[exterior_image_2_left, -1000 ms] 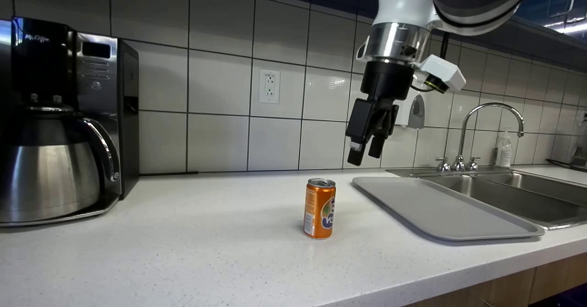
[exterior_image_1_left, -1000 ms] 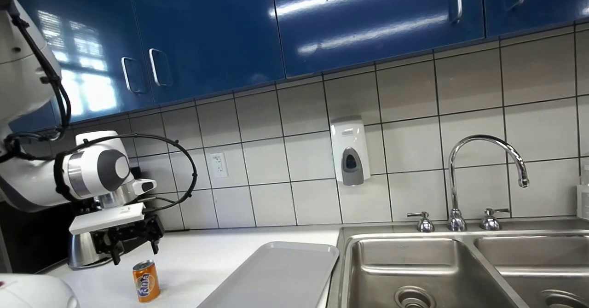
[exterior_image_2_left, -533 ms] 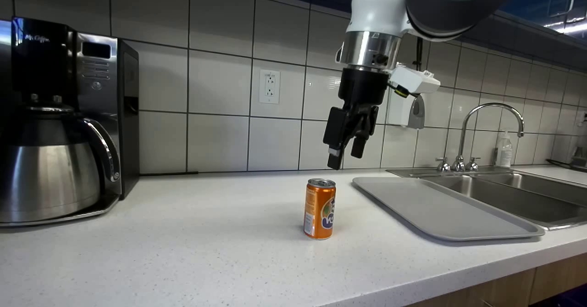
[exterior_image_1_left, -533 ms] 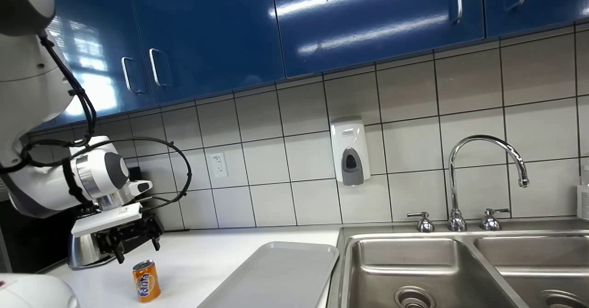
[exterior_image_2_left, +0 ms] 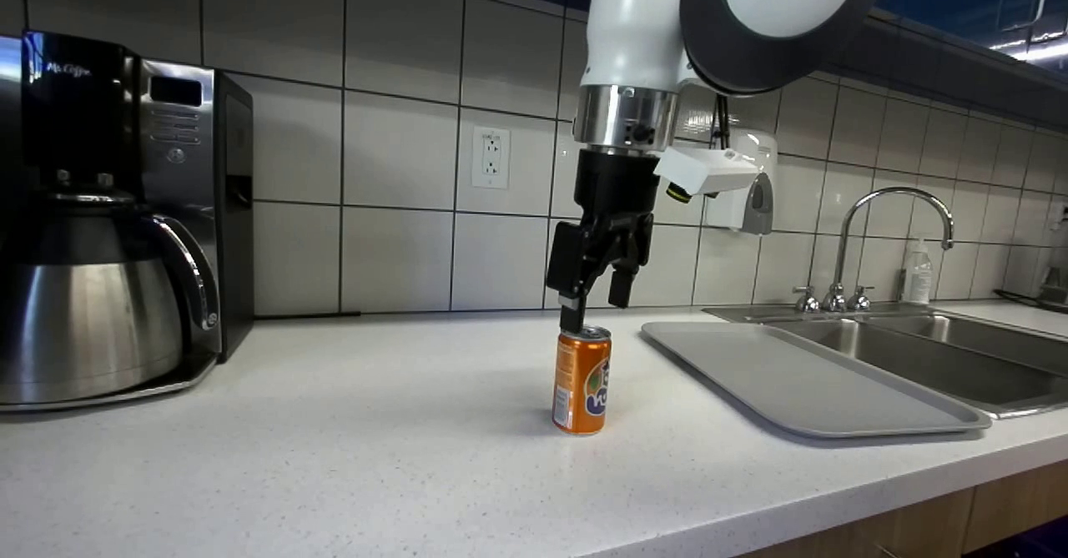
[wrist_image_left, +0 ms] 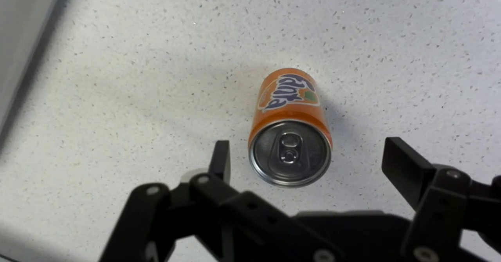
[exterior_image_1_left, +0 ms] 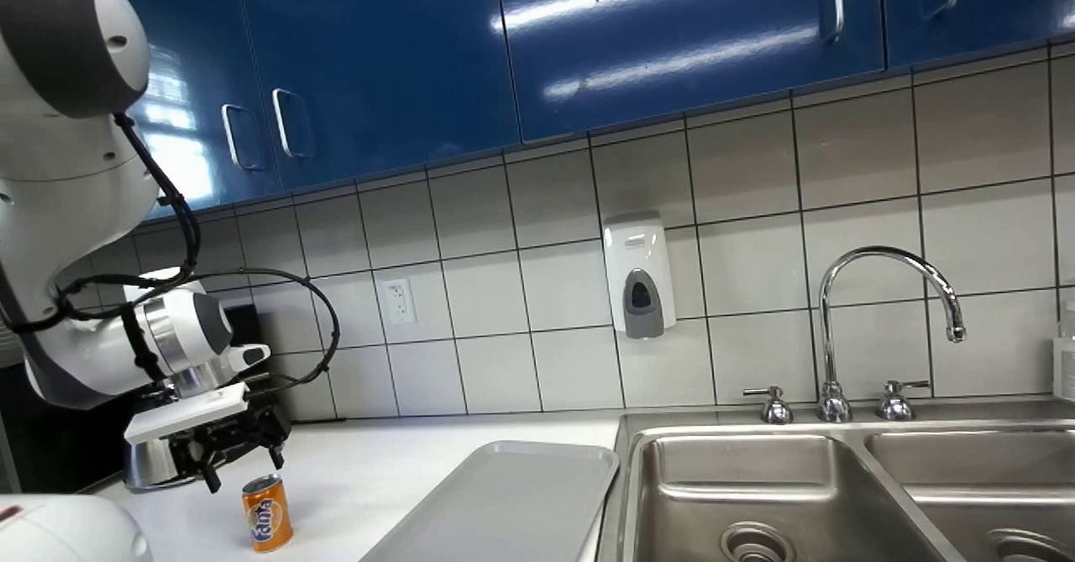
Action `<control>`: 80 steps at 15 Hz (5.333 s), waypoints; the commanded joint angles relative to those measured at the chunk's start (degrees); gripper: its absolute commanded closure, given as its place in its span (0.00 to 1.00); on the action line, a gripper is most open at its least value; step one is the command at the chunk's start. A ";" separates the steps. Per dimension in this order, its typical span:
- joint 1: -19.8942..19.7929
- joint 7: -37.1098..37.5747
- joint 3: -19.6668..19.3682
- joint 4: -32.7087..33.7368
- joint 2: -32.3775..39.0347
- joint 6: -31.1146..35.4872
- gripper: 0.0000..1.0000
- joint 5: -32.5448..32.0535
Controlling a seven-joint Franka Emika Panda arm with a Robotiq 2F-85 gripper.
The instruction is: Place the soda can on the tray
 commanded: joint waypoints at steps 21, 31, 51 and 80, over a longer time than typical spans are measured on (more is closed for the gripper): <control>3.03 -0.47 -4.17 6.62 9.68 -2.81 0.00 -0.60; 2.29 -1.91 -3.86 6.16 9.07 -2.46 0.61 0.31; -10.79 -11.54 -8.12 -6.70 -16.14 -8.85 0.61 8.19; -24.18 -29.03 -21.80 -16.76 -12.98 0.34 0.61 11.31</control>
